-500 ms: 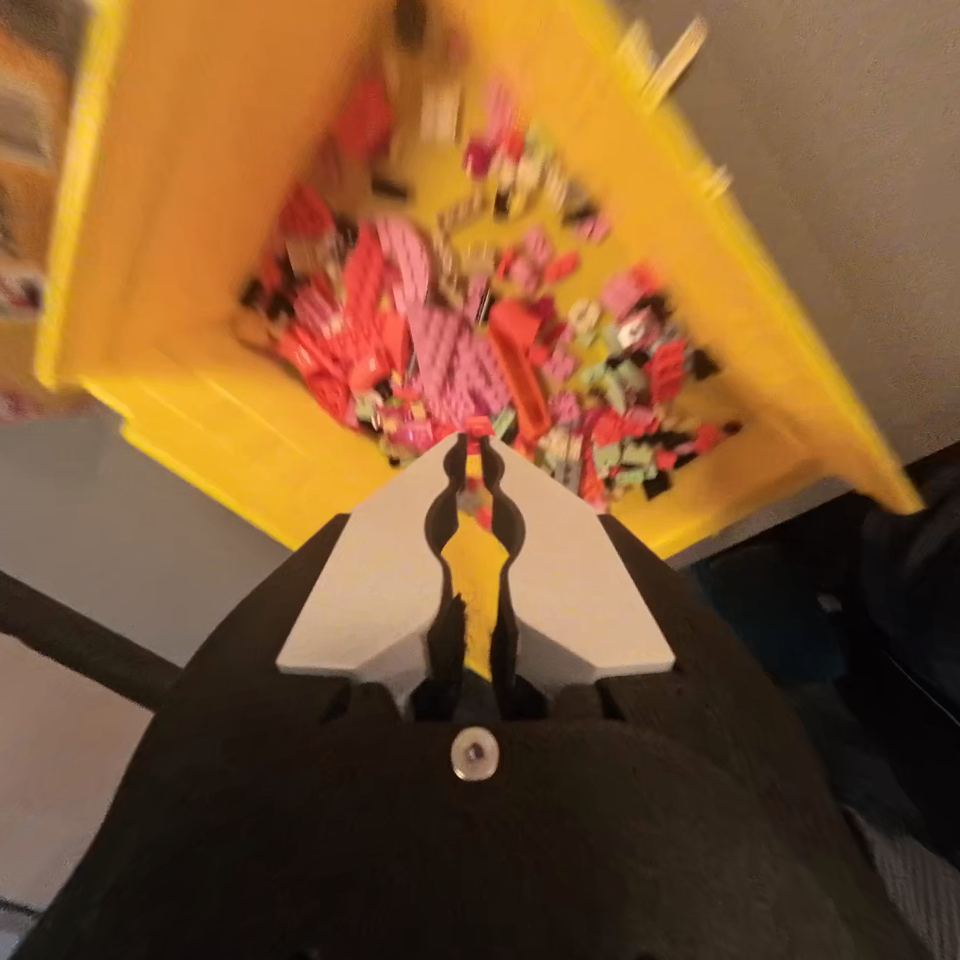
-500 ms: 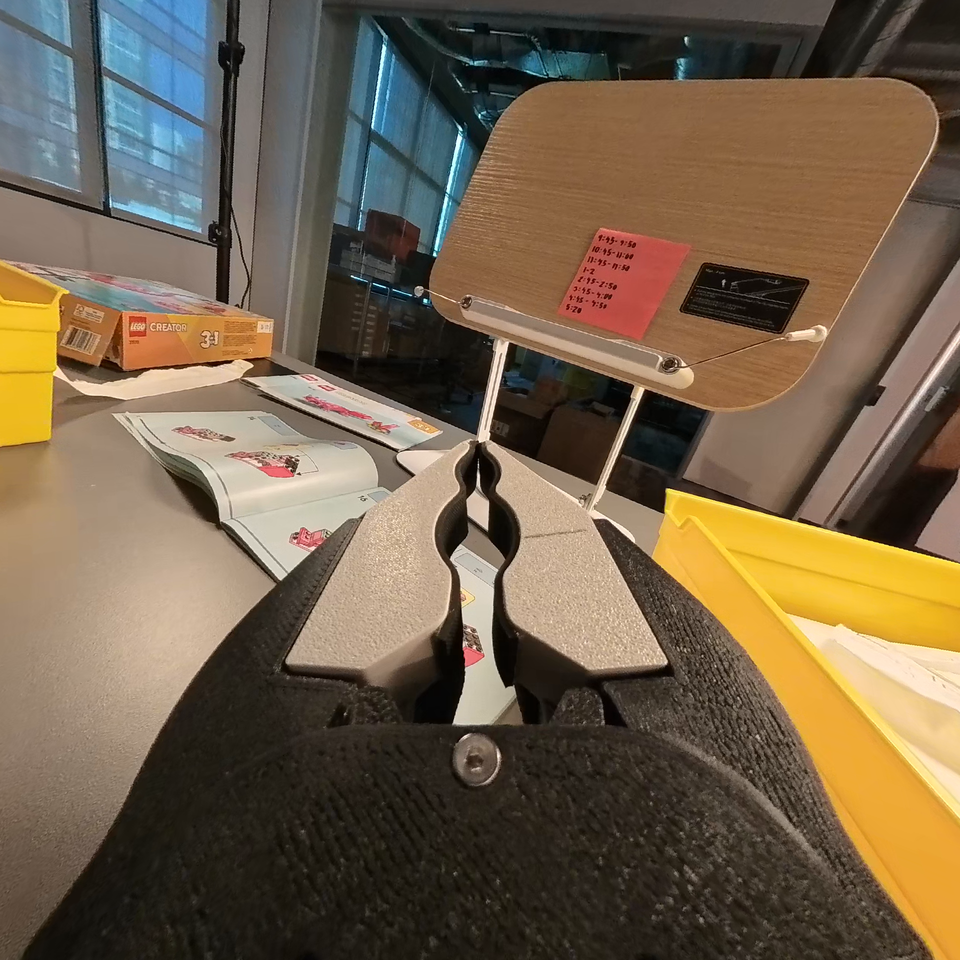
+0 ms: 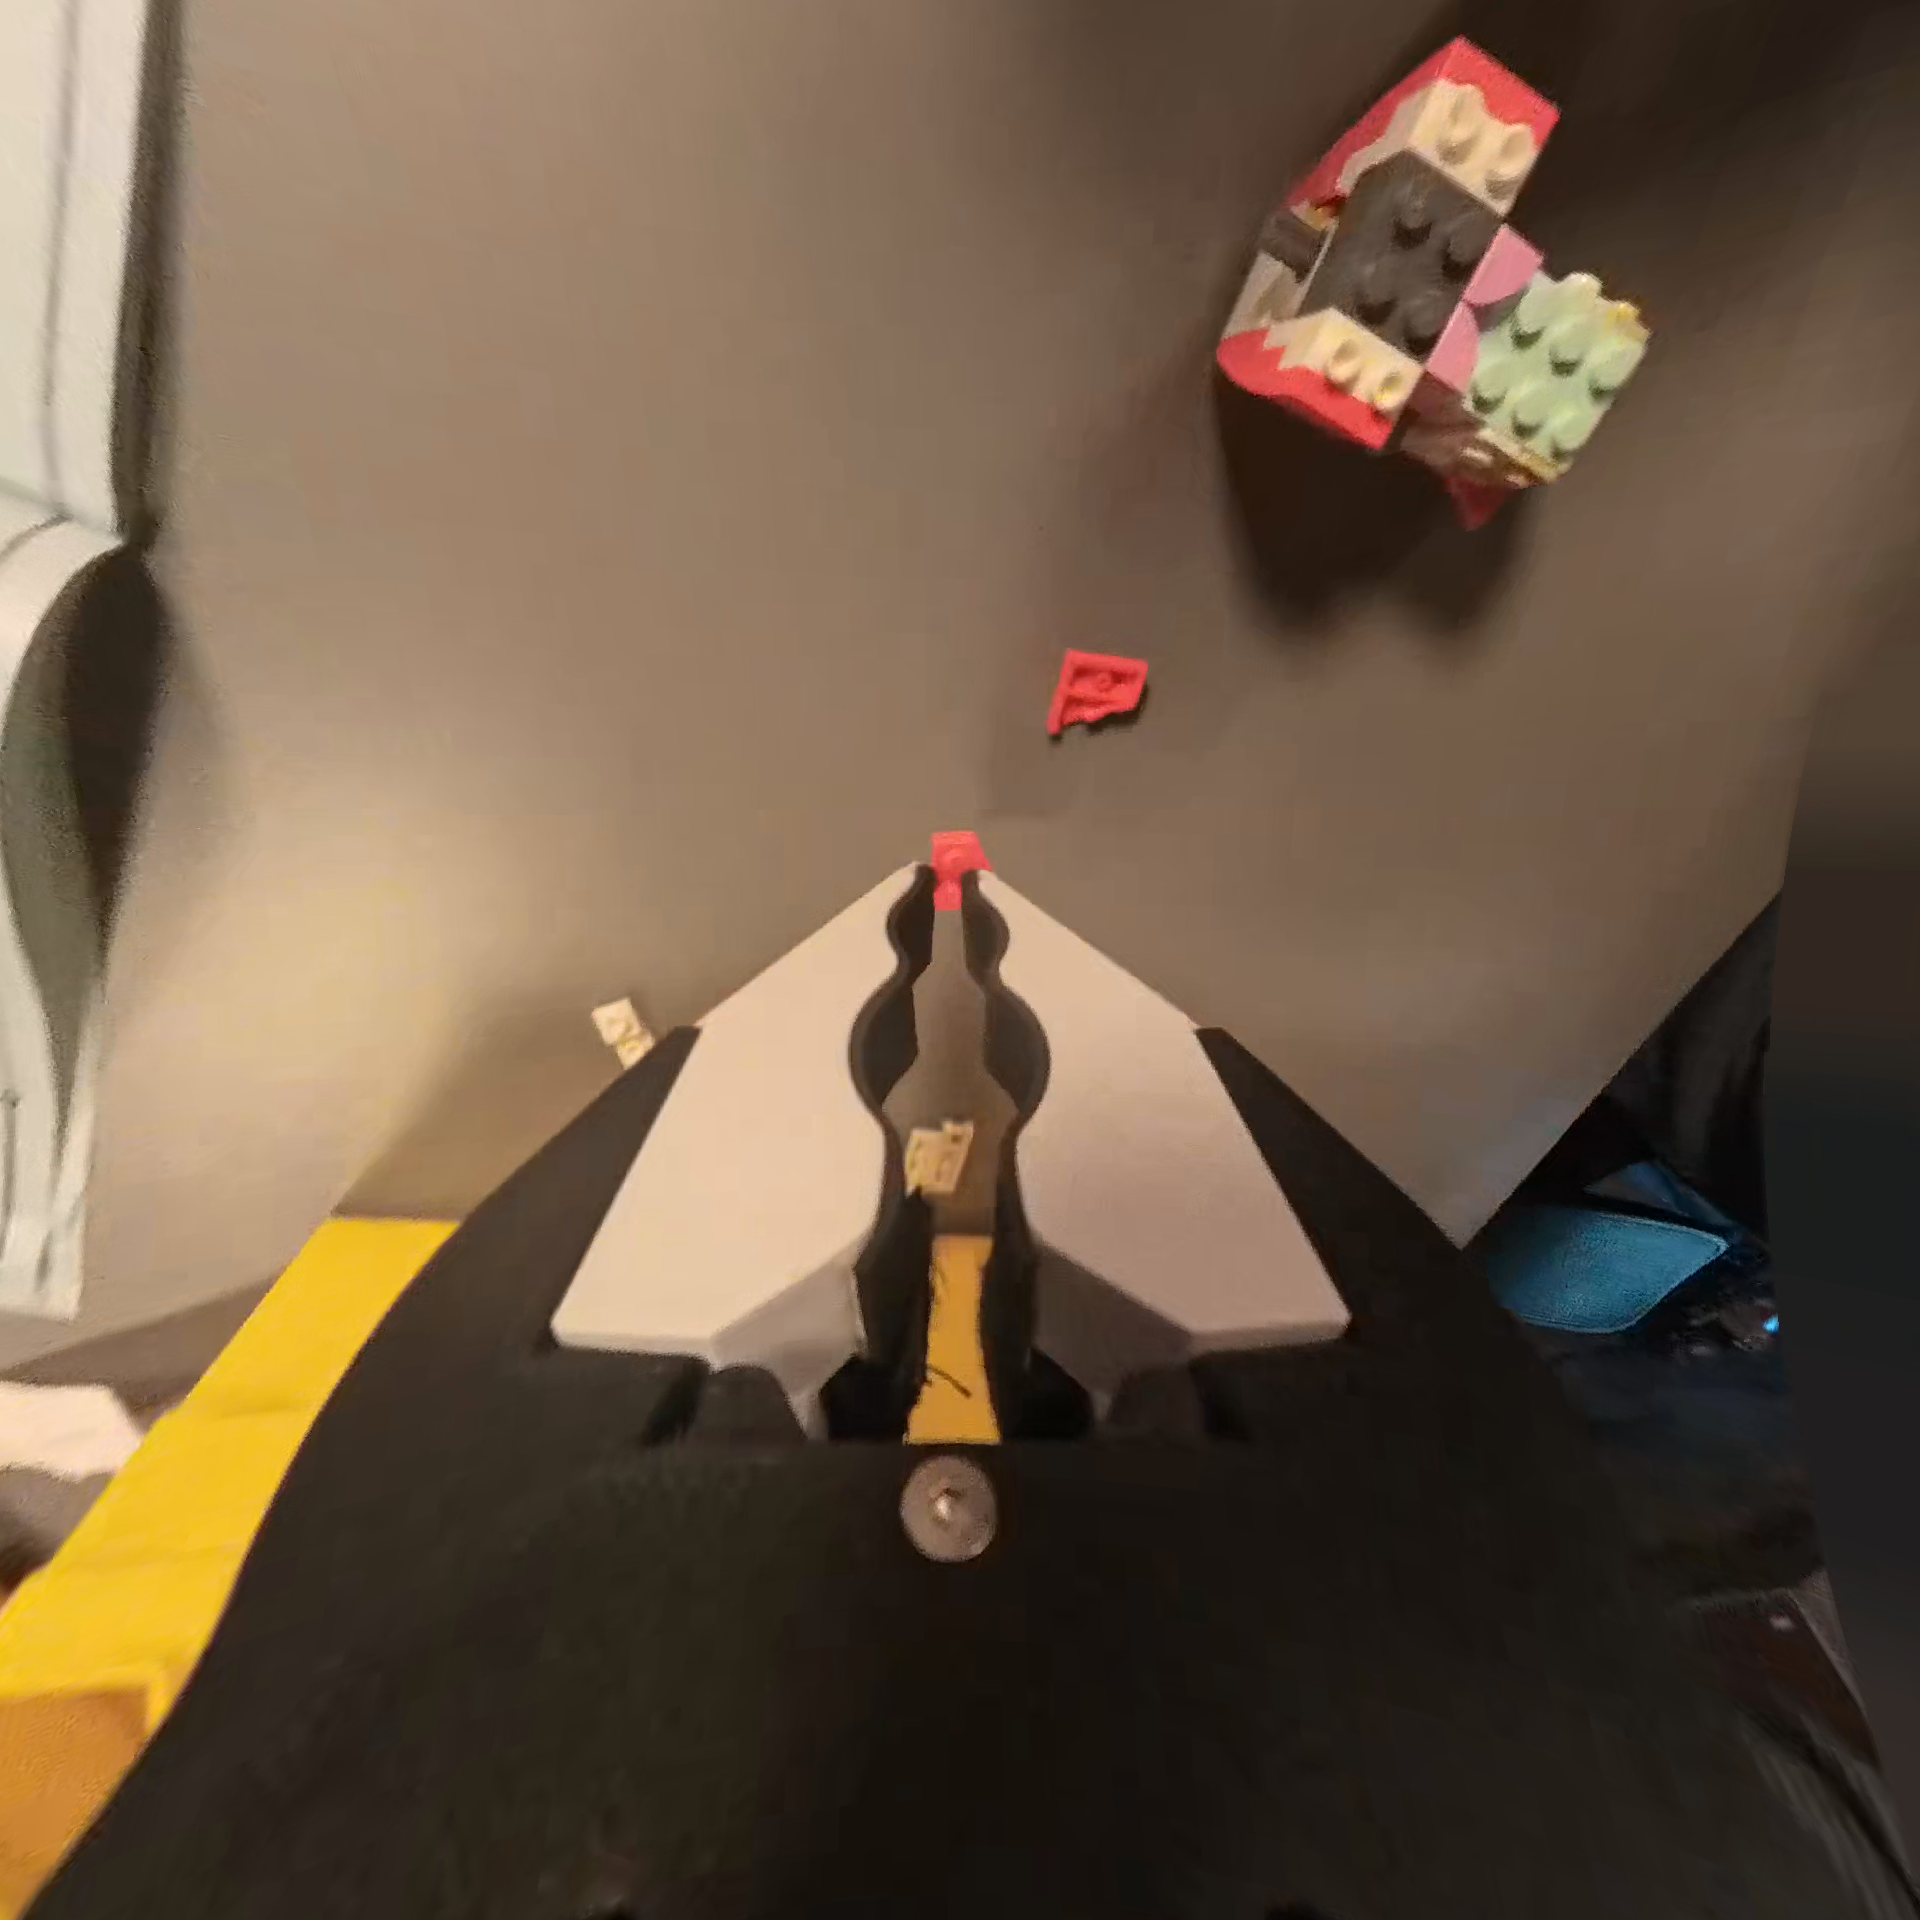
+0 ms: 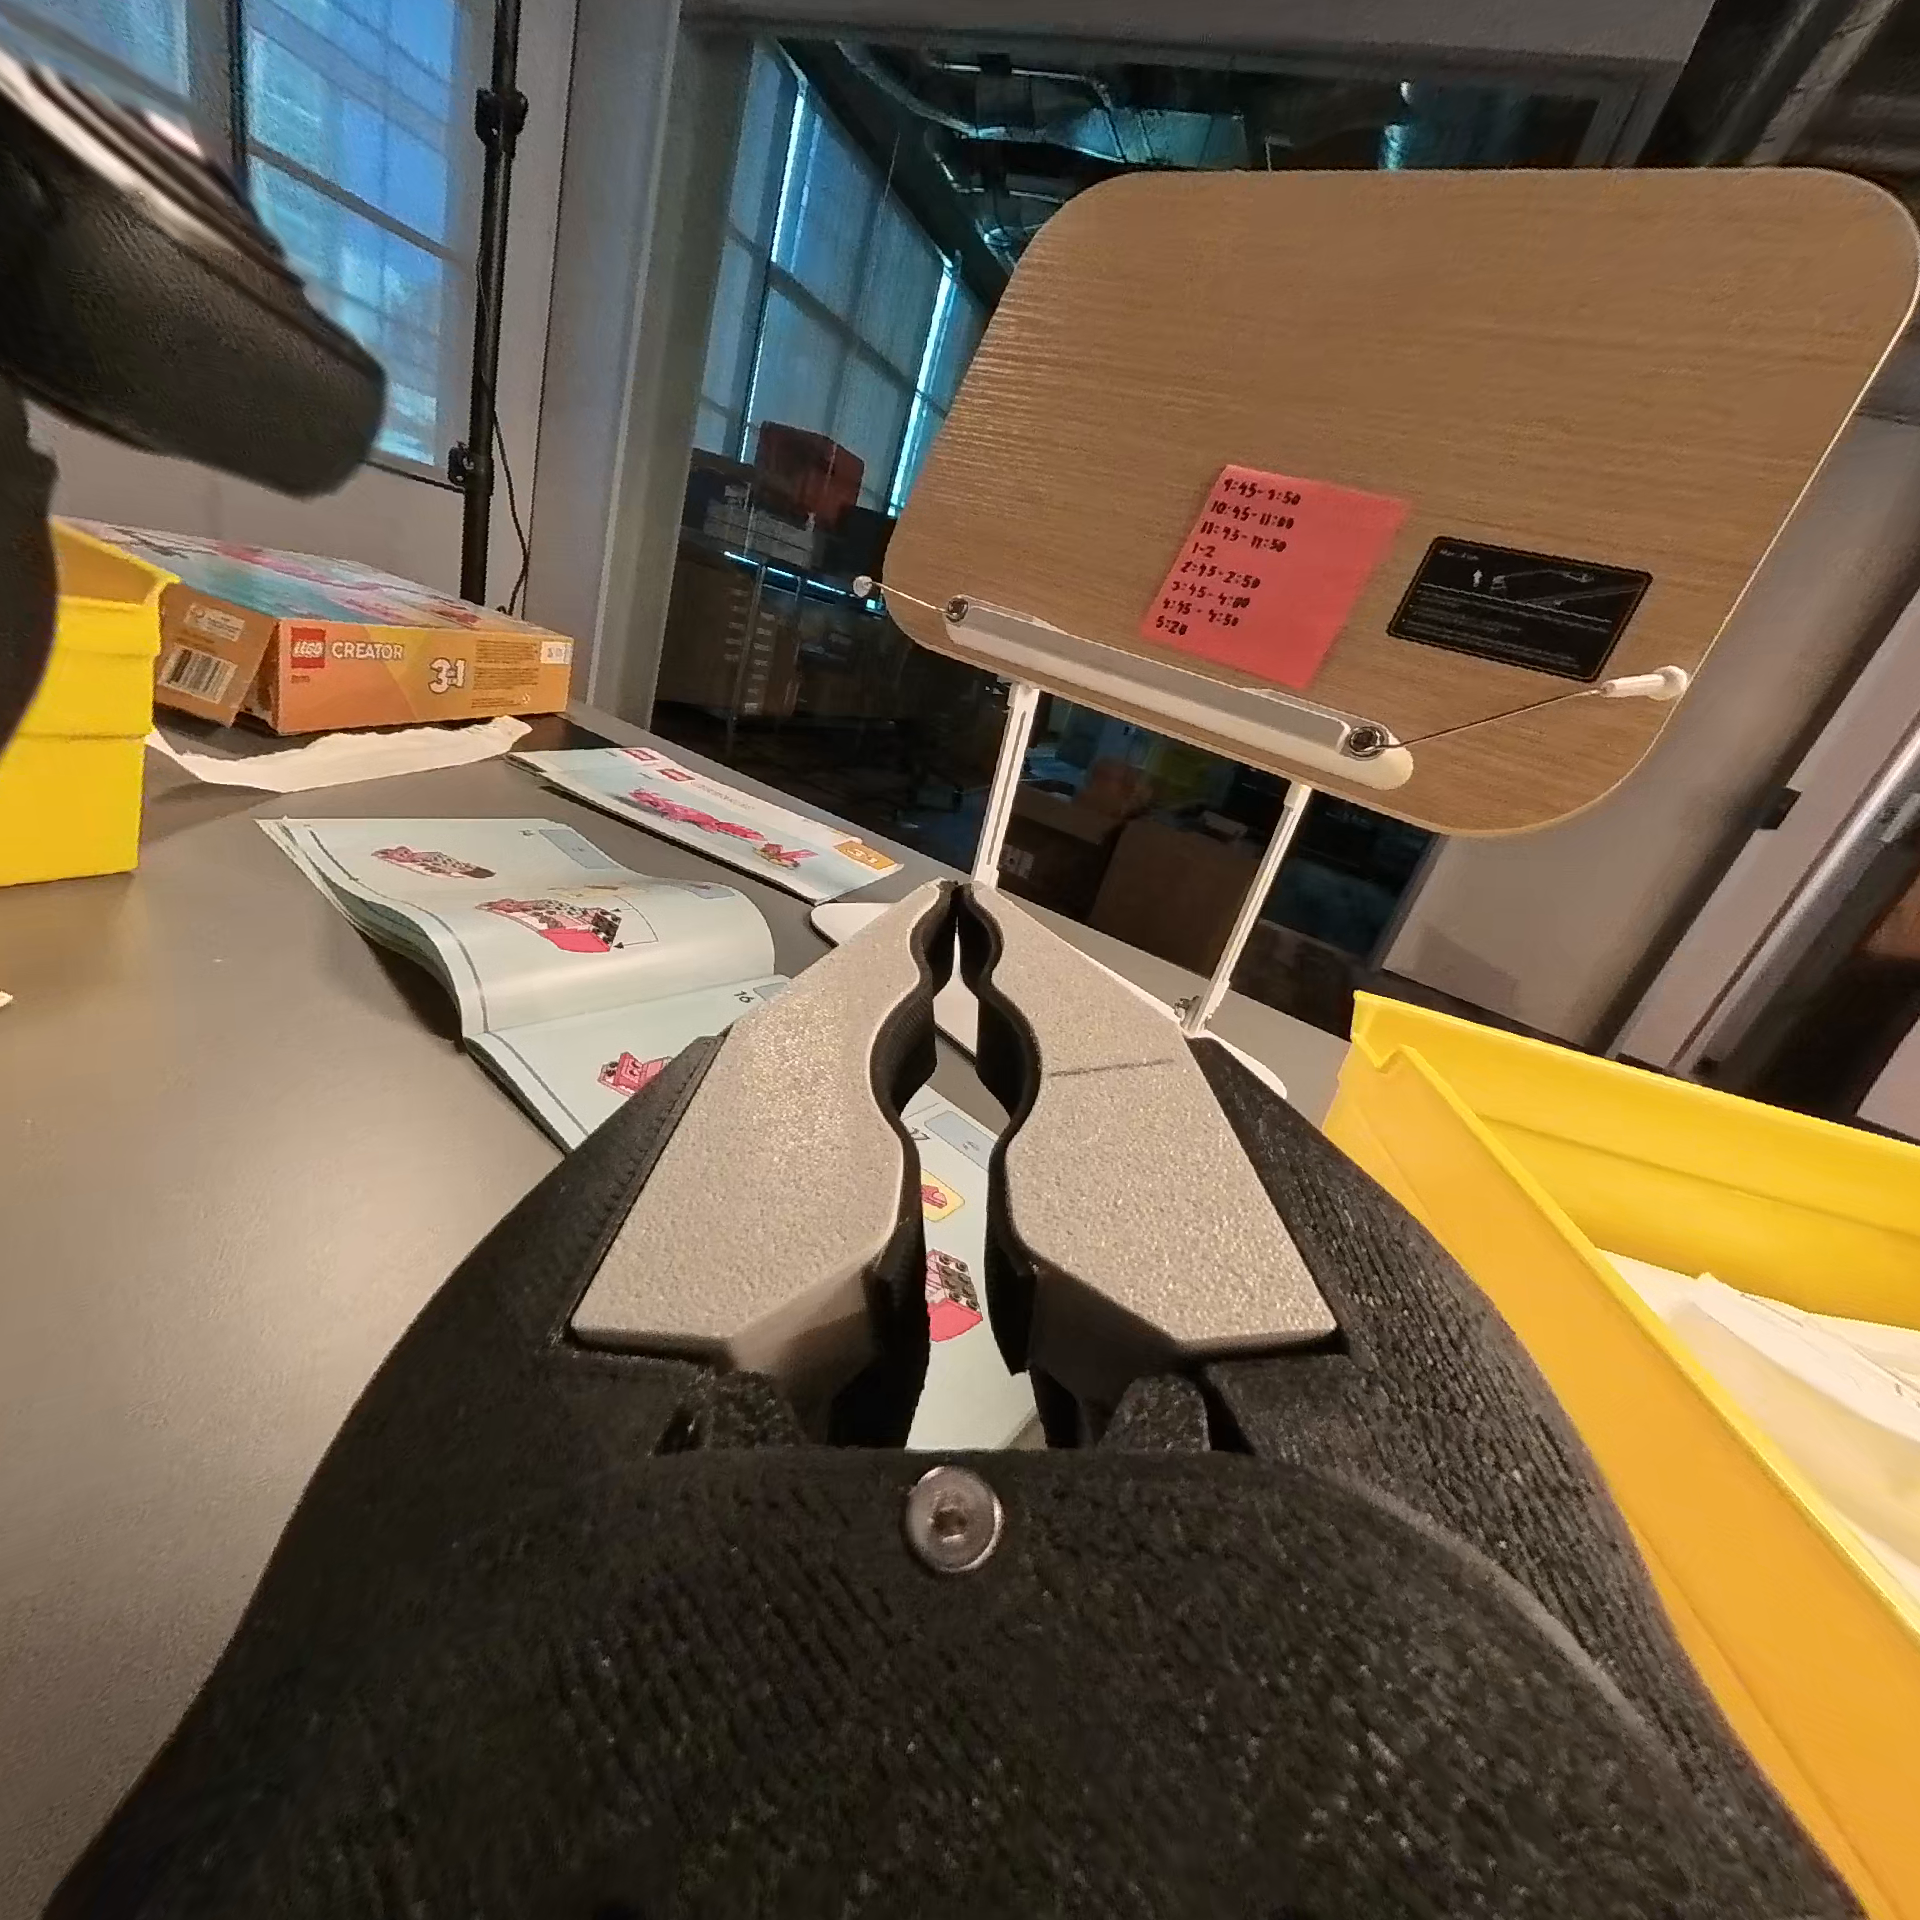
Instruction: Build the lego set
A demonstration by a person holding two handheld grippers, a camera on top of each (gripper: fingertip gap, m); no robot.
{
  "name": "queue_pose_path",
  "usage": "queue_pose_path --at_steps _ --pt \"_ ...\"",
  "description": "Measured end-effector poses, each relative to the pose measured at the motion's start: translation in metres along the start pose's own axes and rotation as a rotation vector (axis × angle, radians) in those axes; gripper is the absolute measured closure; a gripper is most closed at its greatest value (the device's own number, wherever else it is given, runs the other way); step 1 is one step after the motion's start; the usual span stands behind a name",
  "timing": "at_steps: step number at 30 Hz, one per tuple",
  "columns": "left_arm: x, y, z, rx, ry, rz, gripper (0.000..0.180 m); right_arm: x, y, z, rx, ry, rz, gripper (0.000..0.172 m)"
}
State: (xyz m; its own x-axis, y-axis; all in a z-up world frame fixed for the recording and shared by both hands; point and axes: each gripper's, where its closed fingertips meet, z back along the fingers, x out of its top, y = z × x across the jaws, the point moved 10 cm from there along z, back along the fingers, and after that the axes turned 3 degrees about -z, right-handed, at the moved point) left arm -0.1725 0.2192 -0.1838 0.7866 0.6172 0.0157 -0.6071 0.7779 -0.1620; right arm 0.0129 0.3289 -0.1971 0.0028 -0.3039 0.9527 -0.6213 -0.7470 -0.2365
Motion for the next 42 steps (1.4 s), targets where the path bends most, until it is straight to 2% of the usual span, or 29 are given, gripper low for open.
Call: queue_pose_path --at_steps 6,10,14,17,20,22,24,27,31,38,42 --pt "0.006 0.006 -0.014 -0.036 0.013 0.026 0.176 0.0 0.002 -0.001 0.01 0.002 0.008 0.172" --pt "0.007 0.005 -0.018 -0.106 -0.009 0.033 0.164 0.0 0.001 -0.001 0.005 0.004 0.006 0.172" --pt "0.0 0.007 -0.004 -0.095 -0.086 0.058 0.159 0.0 0.002 0.0 0.012 0.003 0.012 0.172" --pt "-0.028 0.01 0.034 0.019 -0.184 0.1 0.157 0.001 0.003 0.0 0.014 0.002 0.018 0.172" --pt "-0.076 0.016 0.081 0.181 -0.275 0.224 0.163 0.0 0.003 0.0 0.014 0.006 0.024 0.172" --pt "-0.117 0.02 0.099 0.267 -0.256 0.339 0.17 0.0 0.003 -0.001 0.012 0.009 0.027 0.172" --pt "-0.154 0.021 0.104 0.31 -0.202 0.435 0.175 0.0 0.003 -0.001 0.01 0.01 0.027 0.172" --pt "-0.19 0.021 0.087 0.292 -0.145 0.504 0.18 0.0 0.004 -0.001 0.006 0.014 0.033 0.172" --pt "-0.216 0.016 0.049 0.24 -0.056 0.51 0.18 -0.001 0.004 -0.001 -0.004 0.021 0.042 0.172" --pt "-0.206 0.015 0.02 0.222 -0.218 0.435 0.164 -0.001 0.006 -0.002 -0.008 0.035 0.073 0.172" --pt "-0.195 0.021 0.011 0.28 -0.219 0.367 0.17 -0.002 0.008 -0.002 -0.012 0.044 0.094 0.172"
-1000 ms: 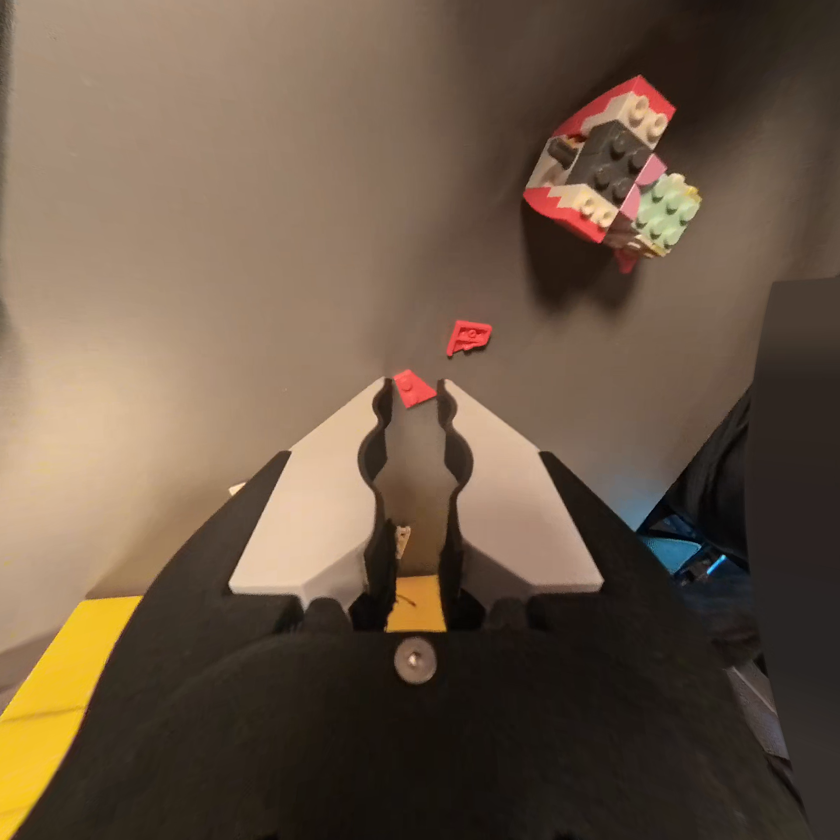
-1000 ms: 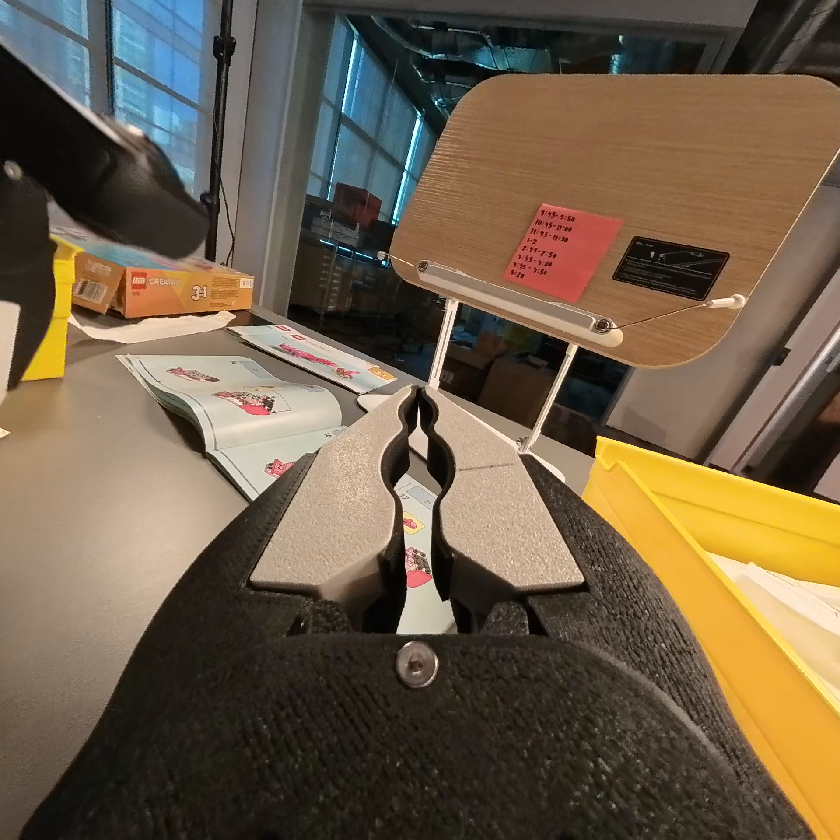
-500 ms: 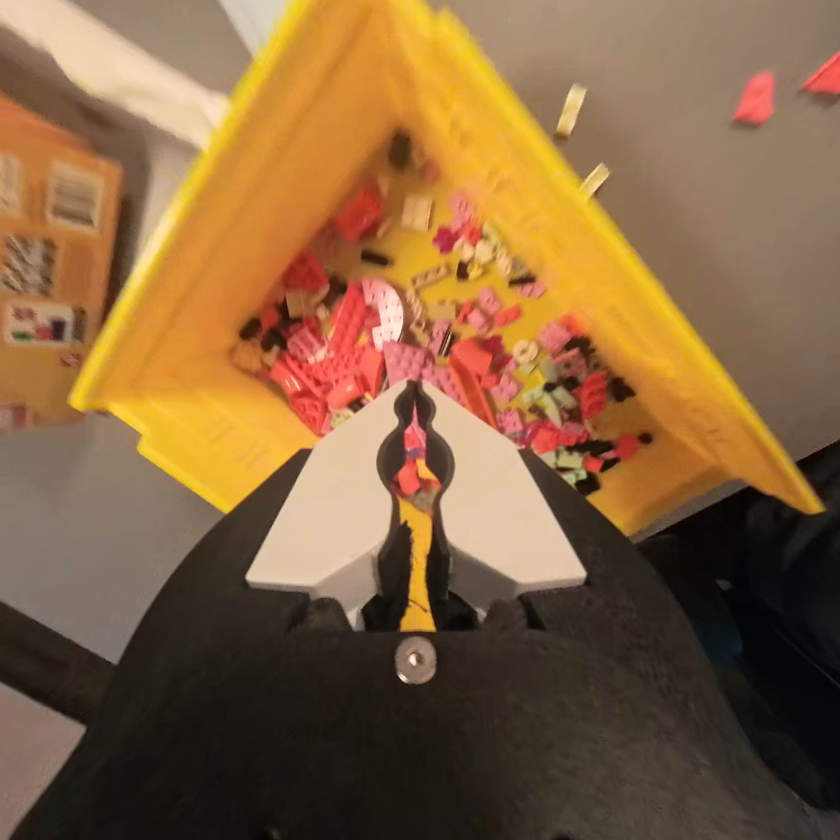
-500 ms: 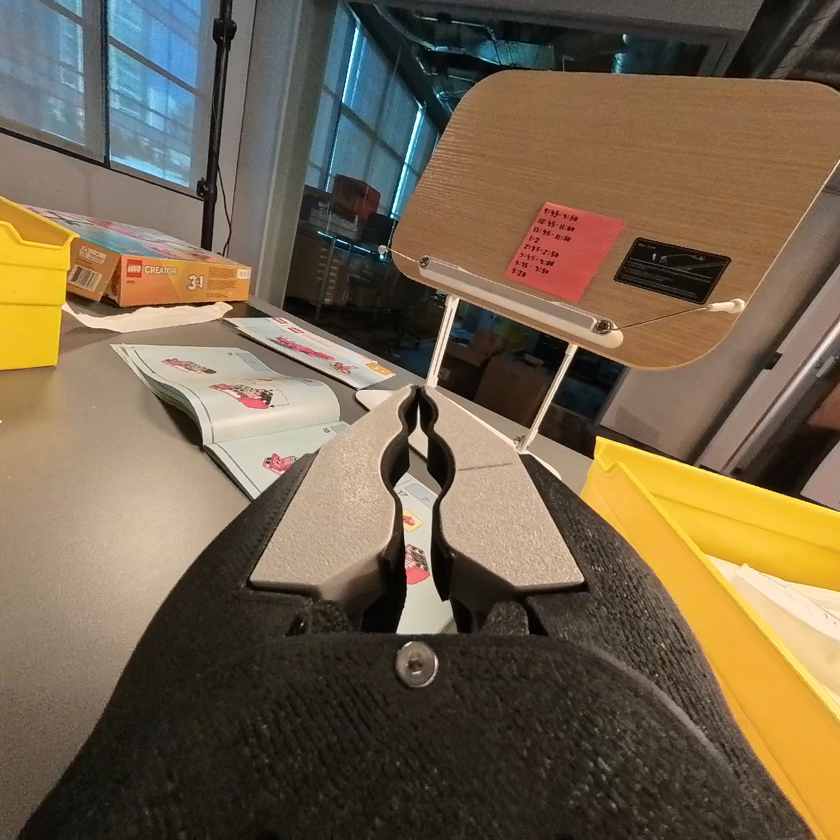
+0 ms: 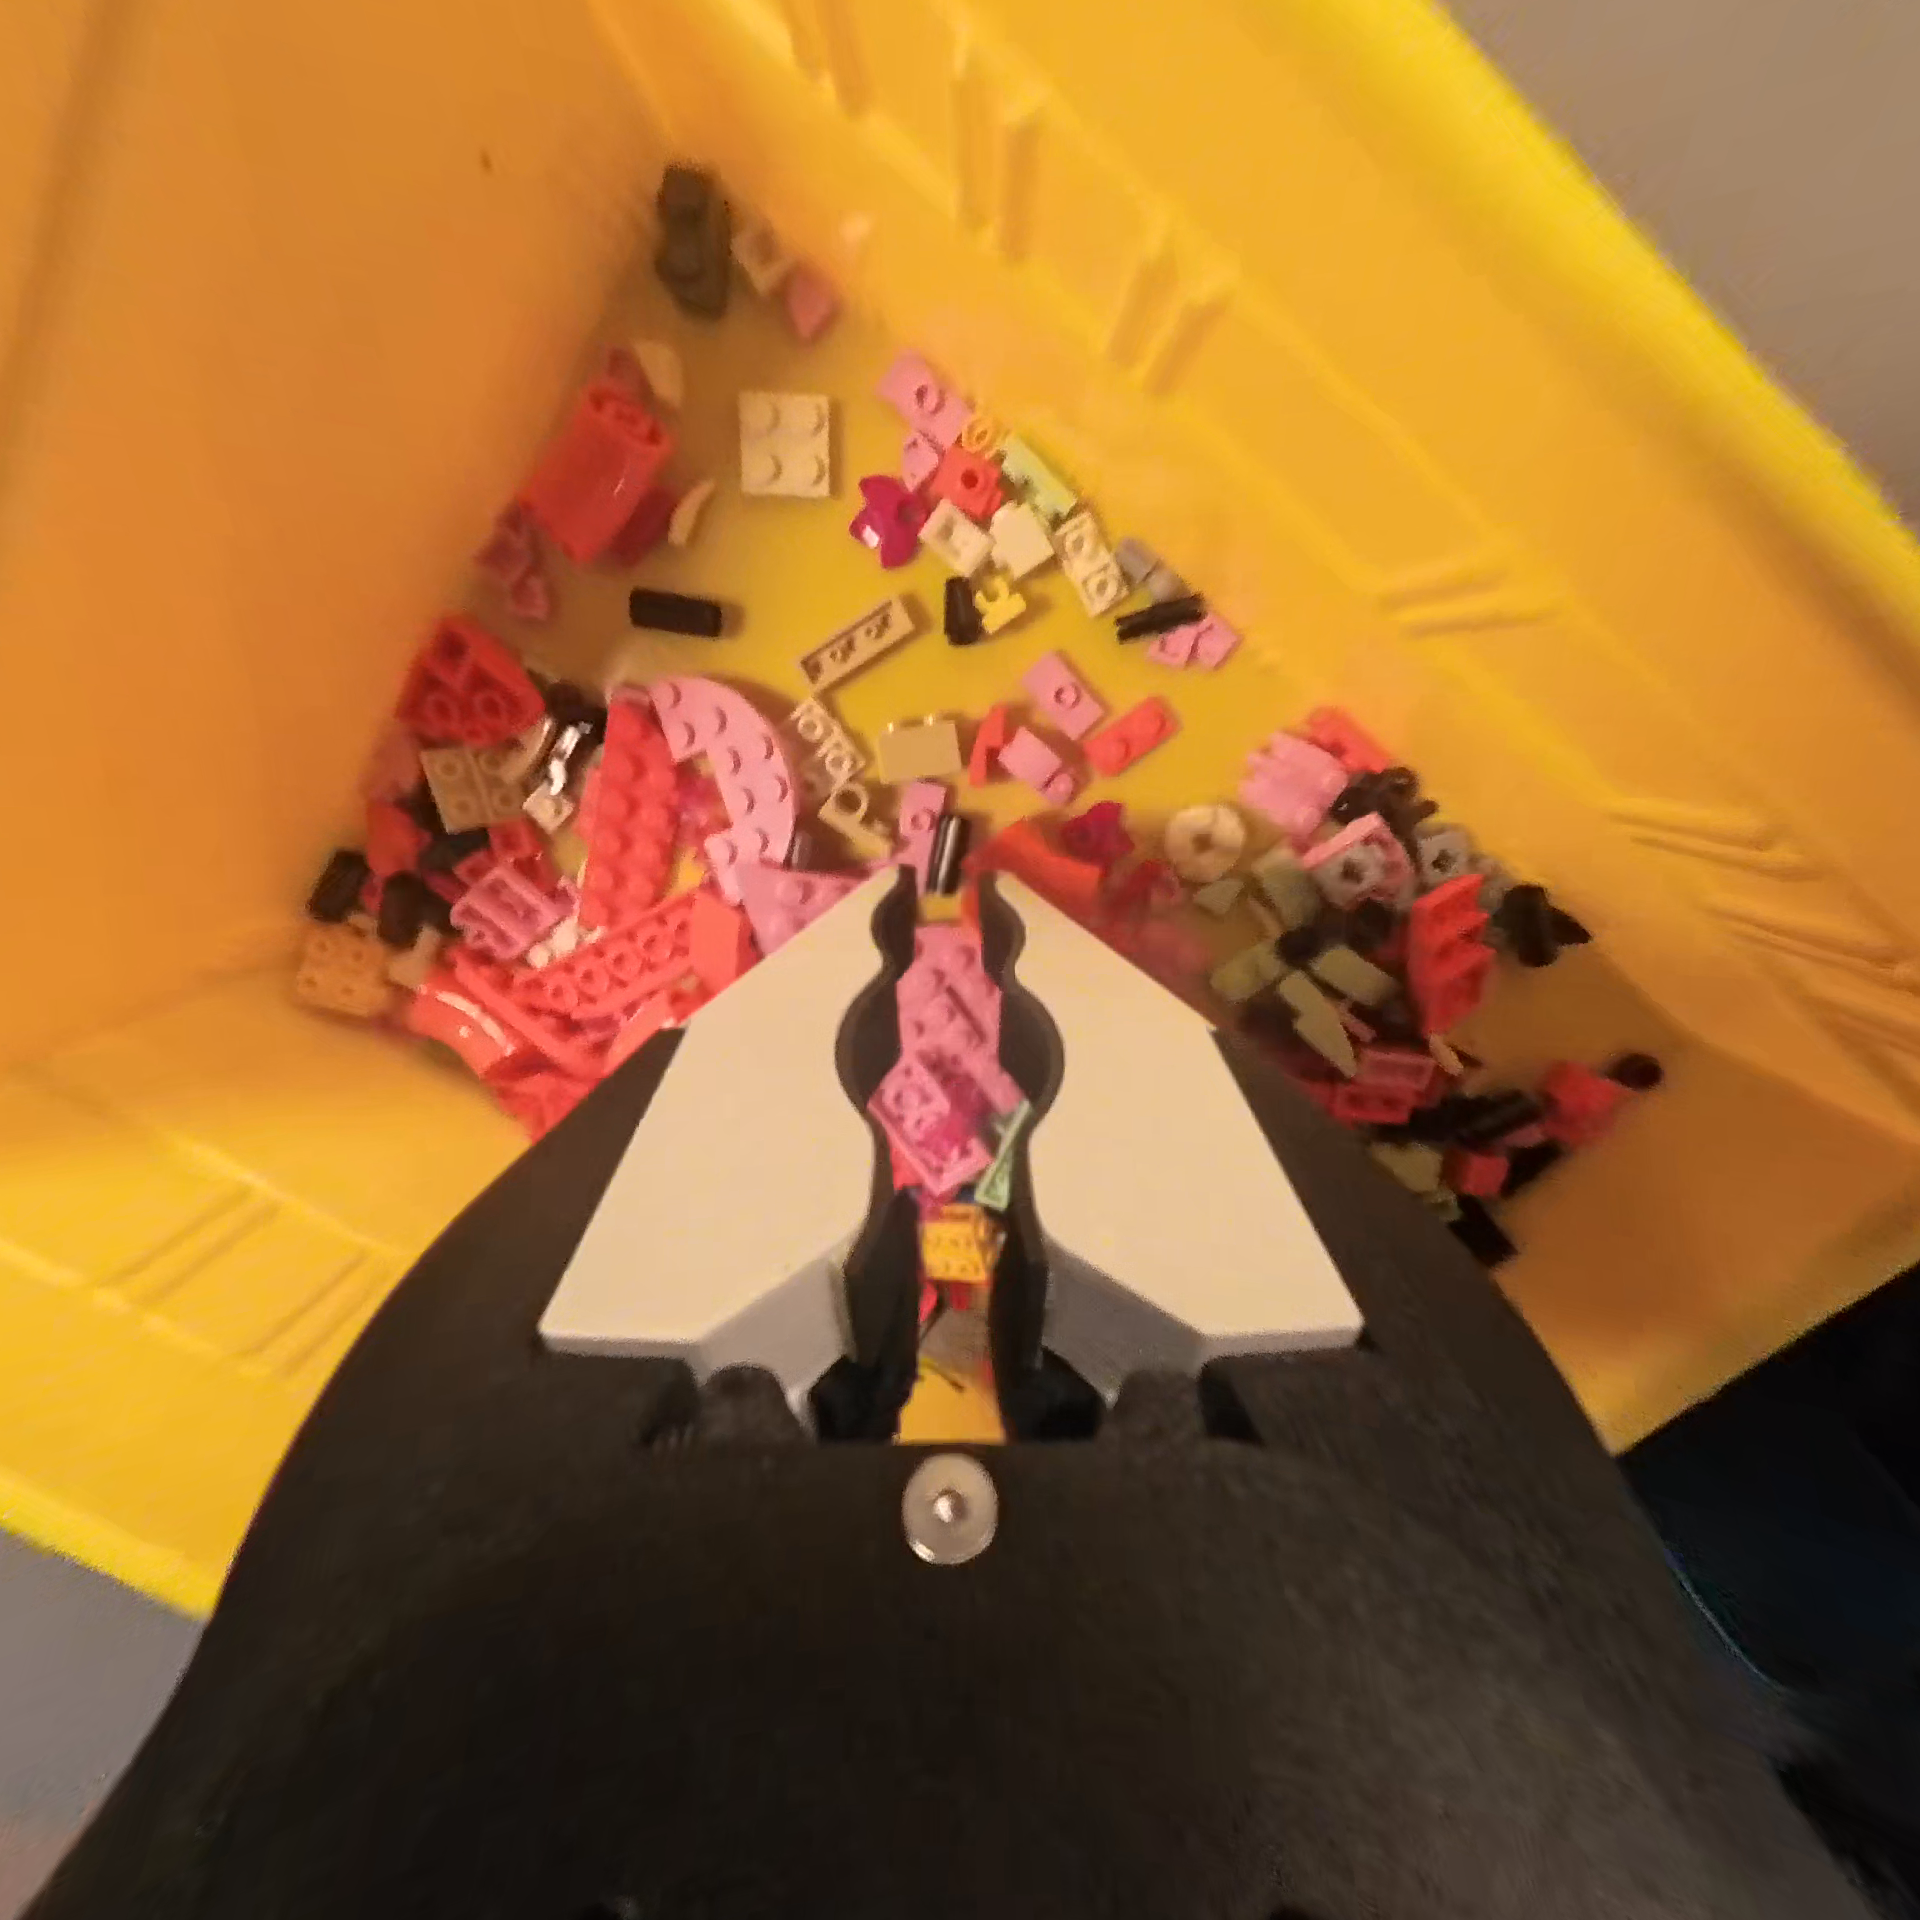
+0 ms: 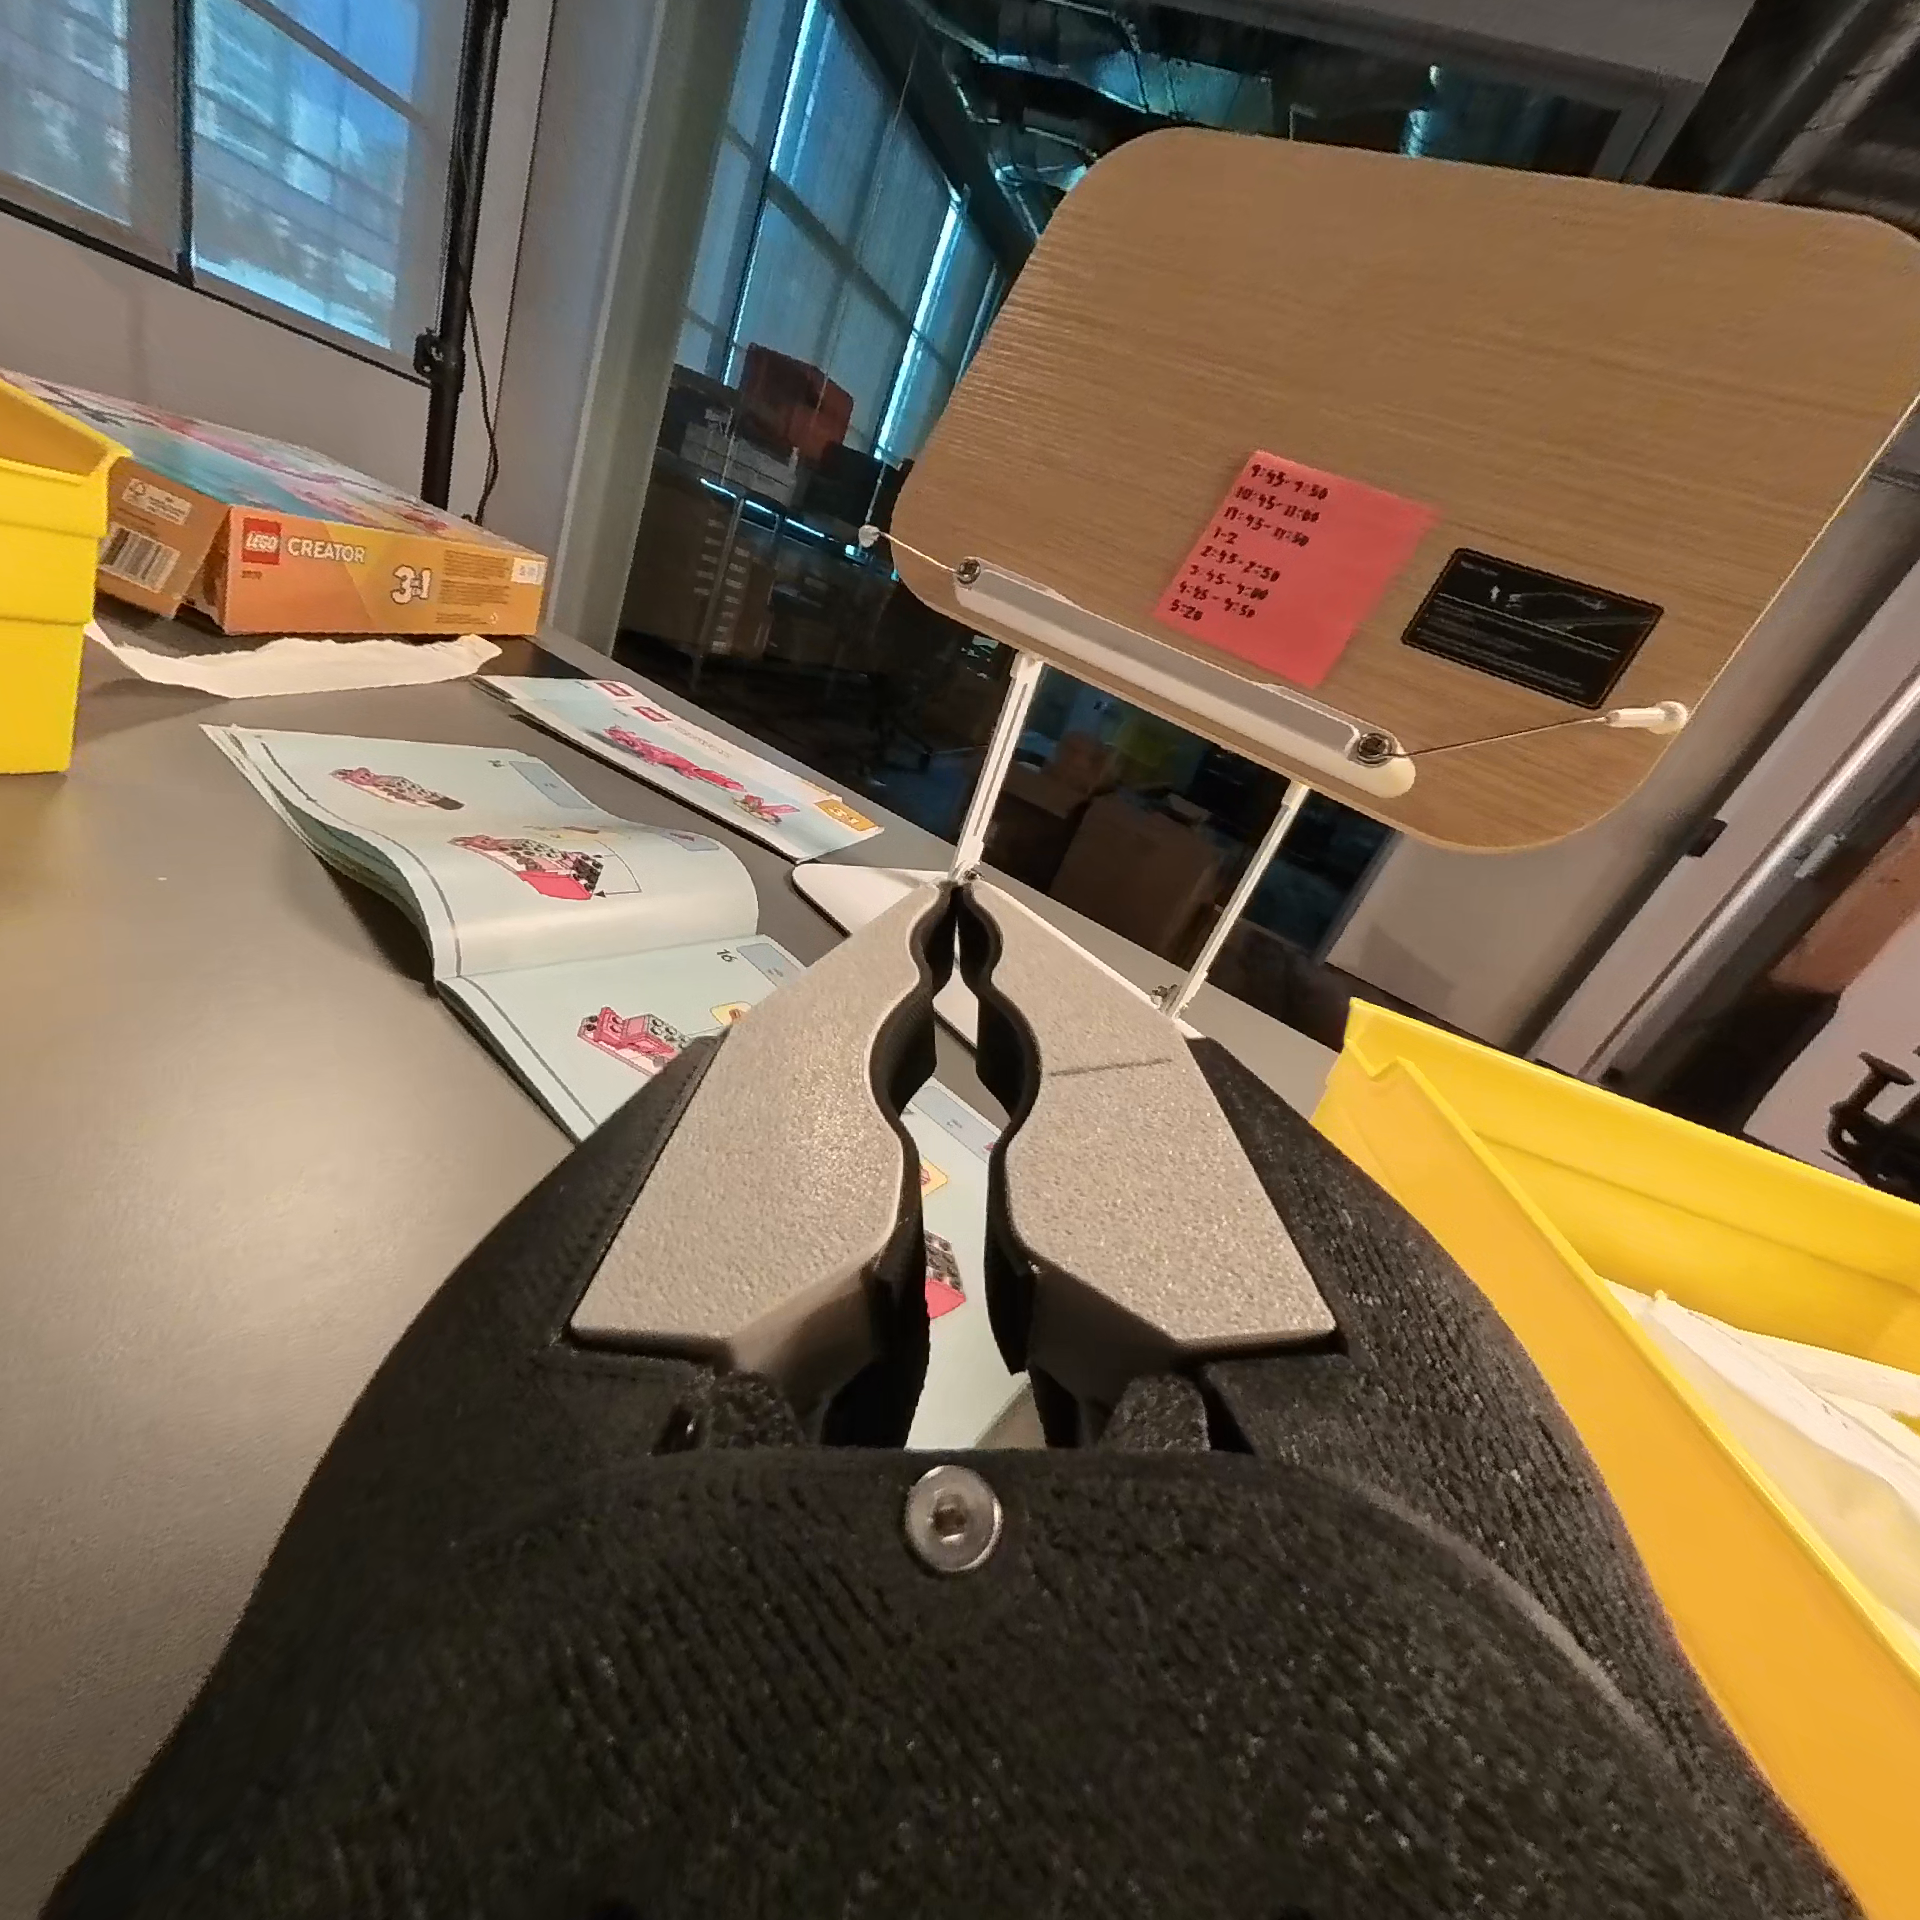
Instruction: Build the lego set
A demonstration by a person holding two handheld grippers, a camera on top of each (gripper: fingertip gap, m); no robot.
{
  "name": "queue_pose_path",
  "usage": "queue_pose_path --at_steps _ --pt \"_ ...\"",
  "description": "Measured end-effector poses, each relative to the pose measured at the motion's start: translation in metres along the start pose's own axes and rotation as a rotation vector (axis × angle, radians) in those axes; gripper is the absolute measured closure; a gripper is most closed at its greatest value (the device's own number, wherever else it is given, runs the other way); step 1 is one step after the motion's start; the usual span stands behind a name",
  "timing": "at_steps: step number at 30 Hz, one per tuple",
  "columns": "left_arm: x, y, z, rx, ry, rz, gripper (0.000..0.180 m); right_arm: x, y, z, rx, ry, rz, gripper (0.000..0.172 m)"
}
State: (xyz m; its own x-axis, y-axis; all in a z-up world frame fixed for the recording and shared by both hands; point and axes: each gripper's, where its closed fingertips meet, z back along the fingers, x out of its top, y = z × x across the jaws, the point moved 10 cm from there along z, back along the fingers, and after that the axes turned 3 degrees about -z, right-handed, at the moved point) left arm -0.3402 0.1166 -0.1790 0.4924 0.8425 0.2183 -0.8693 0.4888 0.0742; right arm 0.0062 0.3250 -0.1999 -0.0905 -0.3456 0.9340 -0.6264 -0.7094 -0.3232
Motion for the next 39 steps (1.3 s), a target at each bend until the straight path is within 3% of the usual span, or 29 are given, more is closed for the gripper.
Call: queue_pose_path --at_steps 5,10,13,16,19,23,28,39 --pt "0.01 -0.006 -0.001 -0.188 -0.12 0.013 0.172 0.0 0.0 0.0 -0.004 0.001 -0.001 0.172" --pt "0.004 0.003 0.004 0.002 -0.098 0.08 0.177 0.0 0.0 0.0 -0.003 0.003 0.003 0.172" --pt "-0.003 -0.004 0.012 -0.08 -0.135 0.085 0.176 0.0 0.0 0.0 -0.004 0.003 0.0 0.172" --pt "-0.015 -0.01 0.016 -0.089 -0.099 0.056 0.164 0.0 -0.001 0.0 -0.009 0.004 0.0 0.172" --pt "-0.03 -0.013 0.015 0.042 0.031 0.0 0.153 0.0 -0.001 0.0 -0.012 0.003 -0.003 0.172" --pt "-0.037 -0.028 0.016 -0.121 0.01 -0.023 0.153 0.0 -0.001 -0.001 -0.012 0.005 -0.003 0.172" --pt "-0.03 -0.034 0.013 -0.218 -0.091 -0.061 0.17 0.0 -0.001 -0.001 -0.013 0.005 0.0 0.172" --pt "-0.015 -0.031 -0.014 -0.19 -0.056 -0.09 0.175 0.0 -0.001 -0.001 -0.009 0.003 -0.002 0.172"
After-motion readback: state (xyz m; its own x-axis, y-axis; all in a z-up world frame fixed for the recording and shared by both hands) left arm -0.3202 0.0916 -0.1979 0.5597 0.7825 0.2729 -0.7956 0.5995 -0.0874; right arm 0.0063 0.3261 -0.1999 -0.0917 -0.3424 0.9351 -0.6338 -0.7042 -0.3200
